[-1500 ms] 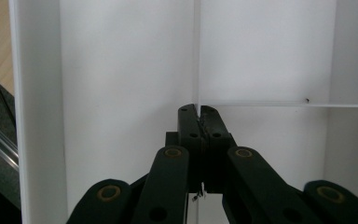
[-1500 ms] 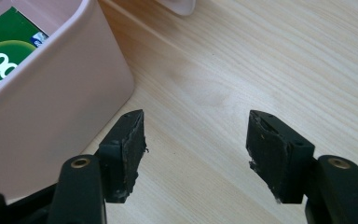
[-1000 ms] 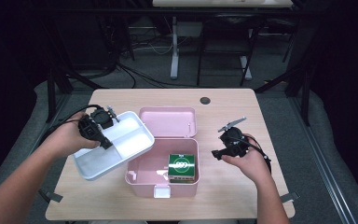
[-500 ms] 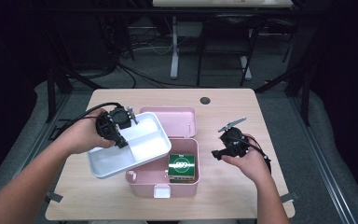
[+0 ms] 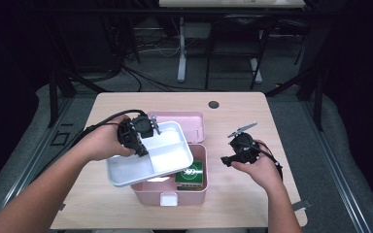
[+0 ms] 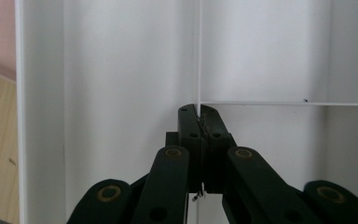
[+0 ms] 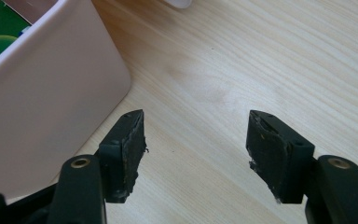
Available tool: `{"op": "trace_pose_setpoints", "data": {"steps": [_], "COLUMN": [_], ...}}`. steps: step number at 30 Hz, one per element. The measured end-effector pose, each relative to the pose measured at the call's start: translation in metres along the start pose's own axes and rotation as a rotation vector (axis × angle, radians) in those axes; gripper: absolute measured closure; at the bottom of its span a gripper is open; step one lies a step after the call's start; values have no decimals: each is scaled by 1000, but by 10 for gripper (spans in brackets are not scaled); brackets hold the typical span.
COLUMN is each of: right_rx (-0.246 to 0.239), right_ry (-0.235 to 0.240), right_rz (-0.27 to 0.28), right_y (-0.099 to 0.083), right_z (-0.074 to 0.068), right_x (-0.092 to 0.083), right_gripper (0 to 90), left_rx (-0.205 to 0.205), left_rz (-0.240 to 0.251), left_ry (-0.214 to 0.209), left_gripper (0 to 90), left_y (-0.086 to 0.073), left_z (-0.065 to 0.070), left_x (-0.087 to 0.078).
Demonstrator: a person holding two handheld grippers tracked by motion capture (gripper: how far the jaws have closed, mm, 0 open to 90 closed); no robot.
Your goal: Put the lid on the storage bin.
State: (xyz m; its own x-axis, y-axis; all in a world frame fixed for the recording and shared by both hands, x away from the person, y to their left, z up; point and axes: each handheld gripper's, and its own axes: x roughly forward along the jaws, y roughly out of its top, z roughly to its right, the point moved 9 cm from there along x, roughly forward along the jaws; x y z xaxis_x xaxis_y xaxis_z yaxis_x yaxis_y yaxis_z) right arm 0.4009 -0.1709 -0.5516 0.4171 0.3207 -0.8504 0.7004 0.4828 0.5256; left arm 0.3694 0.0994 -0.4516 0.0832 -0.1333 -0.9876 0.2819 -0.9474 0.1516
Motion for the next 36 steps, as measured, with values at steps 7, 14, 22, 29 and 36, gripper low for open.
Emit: {"op": "trace_pose_setpoints", "data": {"steps": [7,14,22,29,36], "right_rx": [-5,4,3,1,0], "right_ry": [-10,-4,-6,-9,-6], "right_rz": [-4,-6,-9,-13,-14], "right_y": [-1,-2,-3,-3,-4], "right_z": [1,1,2,1,1], "right_x": [2,1,3,4,6], "right_gripper": [371,371,371,371,371], "left_rx": [47,115,218,254,263], "left_rz": [7,4,-1,4,-13], "left_ry": [-28,-39,-31,-28,-23], "left_gripper": [891,891,891,891,885], "left_y": [19,28,32,37,40], "left_z": [11,18,22,23,21], "left_x": [11,24,35,43,55]}}
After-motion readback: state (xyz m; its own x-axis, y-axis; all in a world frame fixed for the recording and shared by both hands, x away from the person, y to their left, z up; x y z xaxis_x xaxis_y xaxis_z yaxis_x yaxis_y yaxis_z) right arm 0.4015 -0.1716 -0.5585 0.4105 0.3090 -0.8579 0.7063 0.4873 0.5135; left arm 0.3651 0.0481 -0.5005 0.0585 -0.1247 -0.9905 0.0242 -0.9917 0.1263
